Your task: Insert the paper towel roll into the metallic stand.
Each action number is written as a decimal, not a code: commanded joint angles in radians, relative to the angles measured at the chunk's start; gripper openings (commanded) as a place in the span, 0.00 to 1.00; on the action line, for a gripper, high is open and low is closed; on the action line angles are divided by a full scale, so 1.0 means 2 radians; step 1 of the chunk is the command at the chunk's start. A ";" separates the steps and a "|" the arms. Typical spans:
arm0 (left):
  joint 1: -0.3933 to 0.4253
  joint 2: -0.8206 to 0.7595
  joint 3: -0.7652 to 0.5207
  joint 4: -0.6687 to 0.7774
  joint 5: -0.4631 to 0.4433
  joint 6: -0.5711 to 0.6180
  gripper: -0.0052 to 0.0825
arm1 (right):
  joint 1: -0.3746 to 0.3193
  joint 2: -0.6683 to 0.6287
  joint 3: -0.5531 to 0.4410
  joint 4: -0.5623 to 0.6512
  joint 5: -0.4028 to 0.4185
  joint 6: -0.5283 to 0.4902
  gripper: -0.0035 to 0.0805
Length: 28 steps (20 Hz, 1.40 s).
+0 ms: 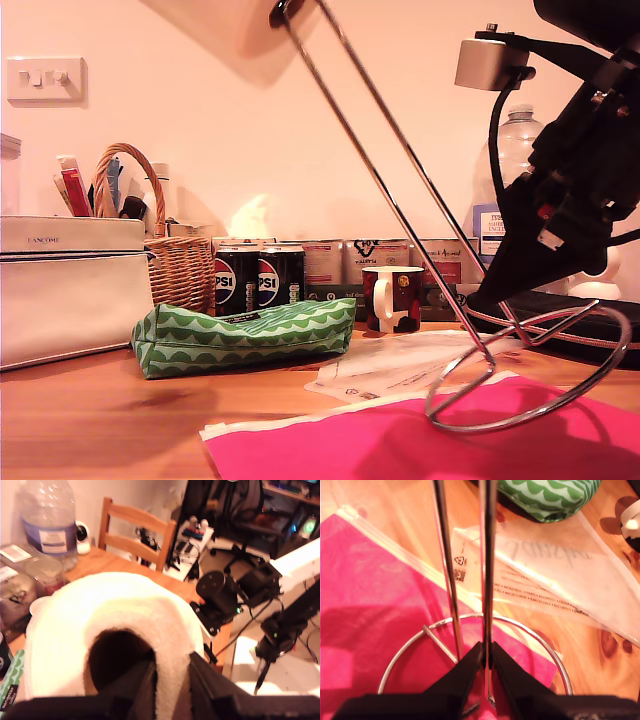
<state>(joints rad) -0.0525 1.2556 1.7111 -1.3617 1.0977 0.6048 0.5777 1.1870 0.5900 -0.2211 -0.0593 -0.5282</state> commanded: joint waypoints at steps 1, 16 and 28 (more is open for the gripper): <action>-0.002 0.007 0.002 0.004 0.001 -0.001 0.03 | 0.003 -0.003 0.021 0.005 0.001 0.002 0.03; -0.067 0.014 0.002 0.011 -0.097 -0.007 0.03 | 0.052 -0.004 0.023 0.070 -0.023 0.070 0.03; -0.069 0.014 0.002 0.025 -0.095 -0.011 0.03 | 0.052 -0.004 0.023 0.056 -0.023 0.094 0.03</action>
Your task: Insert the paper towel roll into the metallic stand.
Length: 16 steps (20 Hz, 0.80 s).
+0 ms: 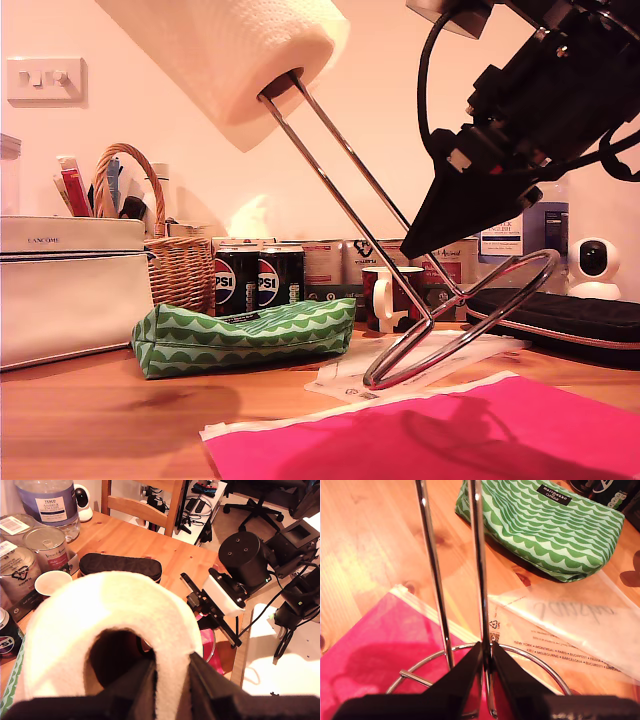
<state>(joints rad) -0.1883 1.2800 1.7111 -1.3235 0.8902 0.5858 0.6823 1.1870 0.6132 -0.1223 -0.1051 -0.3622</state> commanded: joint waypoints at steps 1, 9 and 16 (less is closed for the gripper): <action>-0.001 0.002 0.002 0.006 0.009 -0.001 0.03 | 0.000 -0.004 0.012 0.002 0.000 0.011 0.03; -0.014 0.002 0.002 0.010 -0.009 -0.011 0.03 | 0.000 -0.004 0.012 0.016 -0.001 0.014 0.03; -0.063 0.002 0.002 0.034 -0.093 -0.031 0.03 | 0.009 -0.002 0.012 0.091 -0.023 0.027 0.03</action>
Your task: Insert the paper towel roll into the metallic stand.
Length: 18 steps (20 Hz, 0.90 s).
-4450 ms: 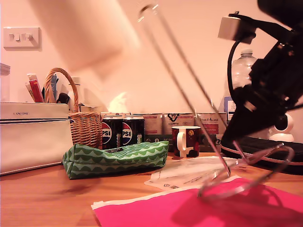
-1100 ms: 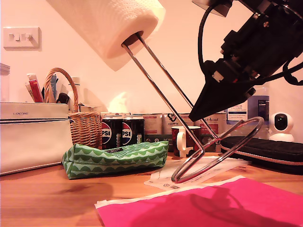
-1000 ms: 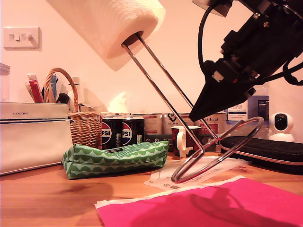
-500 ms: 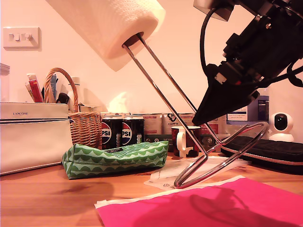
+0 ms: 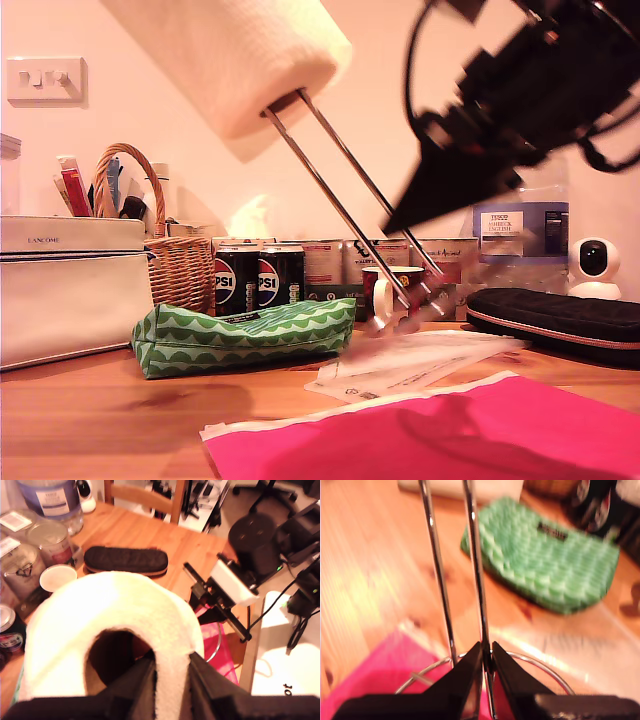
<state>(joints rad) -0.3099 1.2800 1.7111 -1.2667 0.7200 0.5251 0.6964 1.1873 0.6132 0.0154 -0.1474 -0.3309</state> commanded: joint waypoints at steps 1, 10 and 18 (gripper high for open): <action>-0.007 0.002 0.002 0.010 -0.014 -0.001 0.03 | 0.002 -0.001 0.012 0.031 -0.002 0.011 0.03; -0.047 0.002 0.019 0.032 -0.065 -0.020 0.03 | 0.008 0.079 0.012 0.151 -0.006 0.035 0.03; -0.083 0.010 0.022 0.040 -0.122 -0.042 0.03 | 0.022 0.170 0.012 0.252 -0.019 0.082 0.03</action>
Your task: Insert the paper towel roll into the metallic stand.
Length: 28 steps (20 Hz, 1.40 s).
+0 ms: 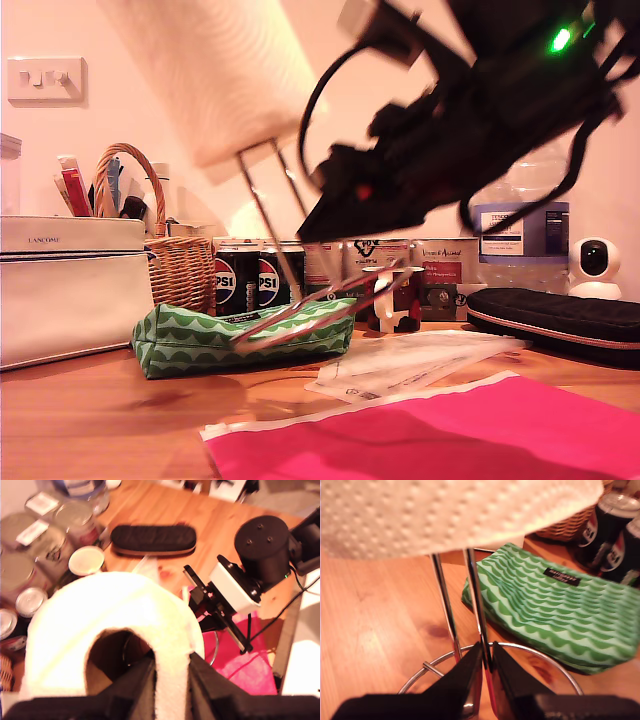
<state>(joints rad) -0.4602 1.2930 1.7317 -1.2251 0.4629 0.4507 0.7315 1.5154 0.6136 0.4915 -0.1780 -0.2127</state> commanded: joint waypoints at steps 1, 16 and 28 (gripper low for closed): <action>-0.014 0.007 0.011 0.023 -0.003 -0.005 0.03 | 0.005 0.016 0.011 0.019 -0.004 0.028 0.03; -0.062 0.063 0.011 0.034 -0.105 -0.020 0.03 | 0.006 0.056 0.011 -0.007 -0.016 0.041 0.18; -0.079 0.063 0.011 0.034 -0.105 -0.022 0.03 | -0.001 0.021 0.011 -0.059 -0.016 0.040 0.22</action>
<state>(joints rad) -0.6147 1.4204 1.7355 -1.1896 0.2516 0.4057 0.7330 1.5852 0.6312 0.3737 -0.2035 -0.1318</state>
